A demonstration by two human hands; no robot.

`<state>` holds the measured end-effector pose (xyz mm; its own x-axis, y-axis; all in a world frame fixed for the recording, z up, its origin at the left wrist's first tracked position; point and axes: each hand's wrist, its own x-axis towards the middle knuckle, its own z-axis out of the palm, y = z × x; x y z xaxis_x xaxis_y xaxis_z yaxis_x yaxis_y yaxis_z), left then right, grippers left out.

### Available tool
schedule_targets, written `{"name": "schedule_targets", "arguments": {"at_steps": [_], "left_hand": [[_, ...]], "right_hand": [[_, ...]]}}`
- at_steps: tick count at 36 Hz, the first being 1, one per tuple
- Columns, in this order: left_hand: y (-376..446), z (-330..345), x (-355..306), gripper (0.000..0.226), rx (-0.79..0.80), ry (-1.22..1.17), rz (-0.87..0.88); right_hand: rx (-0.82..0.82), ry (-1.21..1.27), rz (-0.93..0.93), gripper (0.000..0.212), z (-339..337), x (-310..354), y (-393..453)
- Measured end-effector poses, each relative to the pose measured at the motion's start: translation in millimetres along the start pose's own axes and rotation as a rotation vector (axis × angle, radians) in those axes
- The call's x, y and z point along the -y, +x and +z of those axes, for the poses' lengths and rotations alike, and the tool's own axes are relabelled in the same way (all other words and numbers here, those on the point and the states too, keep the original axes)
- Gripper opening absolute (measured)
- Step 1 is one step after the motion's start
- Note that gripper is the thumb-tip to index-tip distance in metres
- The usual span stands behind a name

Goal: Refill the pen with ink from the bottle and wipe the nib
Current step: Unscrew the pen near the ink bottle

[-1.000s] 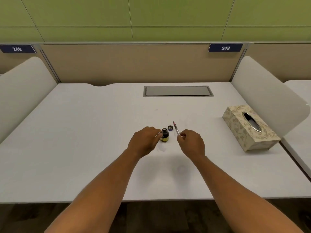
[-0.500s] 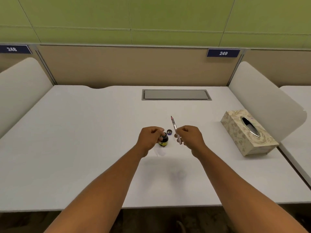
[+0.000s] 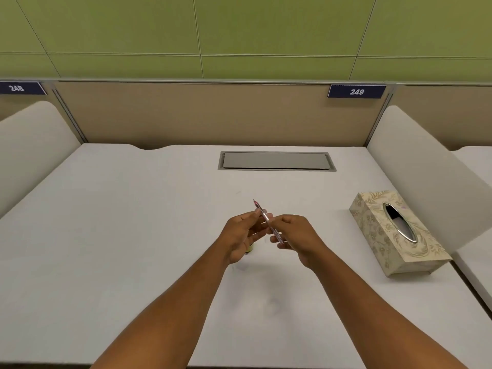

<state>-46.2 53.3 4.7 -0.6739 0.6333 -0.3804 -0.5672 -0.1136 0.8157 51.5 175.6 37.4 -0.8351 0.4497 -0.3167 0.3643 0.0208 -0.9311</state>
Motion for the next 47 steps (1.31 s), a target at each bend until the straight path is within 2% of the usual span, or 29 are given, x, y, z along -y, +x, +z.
{"name": "schedule_targets", "arguments": {"at_steps": [3, 5, 13, 17, 35, 43, 47], "left_hand": [[35, 31, 2, 0.025, -0.085, 0.004, 0.010], [34, 31, -1, 0.022, -0.100, 0.007, 0.013], [35, 26, 1, 0.016, -0.093, -0.086, 0.013], [39, 23, 5, 0.019, -0.089, -0.087, -0.022], [42, 9, -3, 0.017, -0.096, -0.047, 0.021], [41, 8, -5, 0.018, -0.122, -0.044, 0.026], [39, 6, -6, 0.015, -0.112, -0.052, 0.031]], "right_hand": [[0.073, -0.006, 0.028, 0.023, -36, -4, 37], [0.082, -0.006, 0.038, 0.021, -36, -3, 40], [0.210, -0.009, 0.114, 0.034, -42, -5, 43], [0.210, -0.039, 0.145, 0.029, -45, -7, 46], [-0.174, -0.104, -0.009, 0.018, -10, -8, 36], [-0.280, -0.251, -0.181, 0.025, 4, -4, 26], [-0.264, -0.234, -0.195, 0.016, 6, -4, 26]]}}
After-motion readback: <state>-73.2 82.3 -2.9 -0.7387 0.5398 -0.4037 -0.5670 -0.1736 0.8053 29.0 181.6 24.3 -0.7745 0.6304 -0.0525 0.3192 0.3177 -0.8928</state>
